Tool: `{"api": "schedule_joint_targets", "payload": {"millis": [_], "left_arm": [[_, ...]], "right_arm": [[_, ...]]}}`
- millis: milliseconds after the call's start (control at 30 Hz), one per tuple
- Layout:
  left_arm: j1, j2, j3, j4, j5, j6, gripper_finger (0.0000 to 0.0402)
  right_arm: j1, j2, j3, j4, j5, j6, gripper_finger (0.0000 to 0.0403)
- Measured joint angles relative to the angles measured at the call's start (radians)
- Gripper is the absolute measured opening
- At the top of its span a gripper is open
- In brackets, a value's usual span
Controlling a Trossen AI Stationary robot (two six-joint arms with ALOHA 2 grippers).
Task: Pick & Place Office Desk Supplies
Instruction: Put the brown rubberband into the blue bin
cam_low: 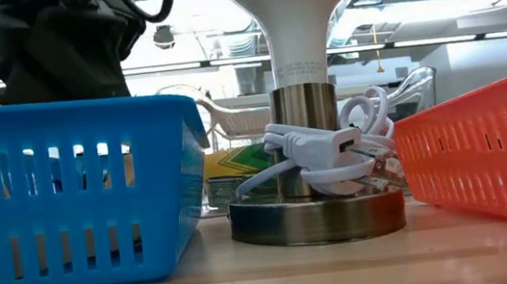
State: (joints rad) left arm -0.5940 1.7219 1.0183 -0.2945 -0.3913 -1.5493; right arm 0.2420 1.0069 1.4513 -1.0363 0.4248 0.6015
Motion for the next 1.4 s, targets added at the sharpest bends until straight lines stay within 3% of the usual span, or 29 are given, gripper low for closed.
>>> {"api": "schedule_joint_targets", "payload": {"millis": [333, 733, 1133, 1400], "left_arm": [[0.013, 0.017, 0.000, -0.055, 0.057, -0.004, 0.0000], [0.029, 0.091, -0.001, 0.055, 0.154, 0.004, 0.0004], [-0.018, 0.086, -0.001, 0.165, 0.107, 0.000, 0.0113], [-0.017, 0.049, -0.001, 0.225, 0.093, 0.067, 0.0133]], "right_arm": [[0.000, 0.000, 0.000, -0.003, 0.022, 0.000, 0.0177], [0.000, 0.000, 0.000, -0.019, 0.023, 0.017, 0.0177], [0.000, 0.000, 0.000, -0.041, 0.031, 0.012, 0.0177], [0.000, 0.000, 0.000, -0.062, 0.030, 0.011, 0.0177]]}}
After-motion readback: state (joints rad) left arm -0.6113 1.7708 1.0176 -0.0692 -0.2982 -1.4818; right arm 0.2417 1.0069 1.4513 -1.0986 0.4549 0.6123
